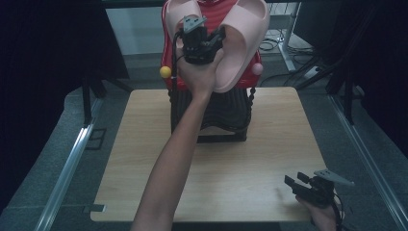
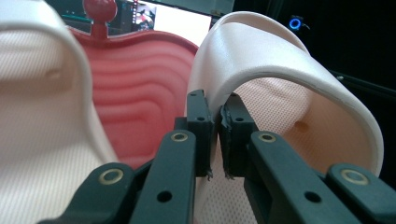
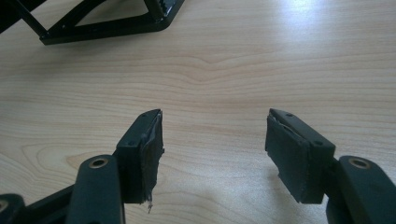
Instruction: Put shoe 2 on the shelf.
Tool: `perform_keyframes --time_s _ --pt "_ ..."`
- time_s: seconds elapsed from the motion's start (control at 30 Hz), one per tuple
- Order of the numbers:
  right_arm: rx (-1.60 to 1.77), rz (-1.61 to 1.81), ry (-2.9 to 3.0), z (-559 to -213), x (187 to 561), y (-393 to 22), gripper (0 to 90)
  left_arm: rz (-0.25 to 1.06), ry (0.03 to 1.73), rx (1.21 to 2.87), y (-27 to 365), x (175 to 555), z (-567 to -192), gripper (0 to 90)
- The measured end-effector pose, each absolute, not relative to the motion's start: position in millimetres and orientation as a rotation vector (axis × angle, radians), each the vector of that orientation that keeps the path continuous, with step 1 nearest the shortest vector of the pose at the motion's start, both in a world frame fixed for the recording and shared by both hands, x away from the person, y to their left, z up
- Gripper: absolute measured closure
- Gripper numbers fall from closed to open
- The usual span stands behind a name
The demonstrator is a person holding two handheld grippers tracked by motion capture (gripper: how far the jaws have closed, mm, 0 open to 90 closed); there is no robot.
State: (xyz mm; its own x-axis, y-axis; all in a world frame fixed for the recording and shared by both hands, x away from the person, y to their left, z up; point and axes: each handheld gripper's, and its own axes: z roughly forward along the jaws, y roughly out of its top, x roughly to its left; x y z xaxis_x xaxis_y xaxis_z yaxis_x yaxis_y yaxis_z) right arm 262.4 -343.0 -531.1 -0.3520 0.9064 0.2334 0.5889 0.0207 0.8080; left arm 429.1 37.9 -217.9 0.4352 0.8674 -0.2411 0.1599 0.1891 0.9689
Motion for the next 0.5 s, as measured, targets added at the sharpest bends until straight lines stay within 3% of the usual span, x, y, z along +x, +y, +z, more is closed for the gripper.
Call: perform_keyframes --time_s 0.5 --pt "1.512 1.278 1.951 -527.4 259.0 -342.4 36.8 0.705 1.109 1.296 16.2 468.2 -202.9 82.8"
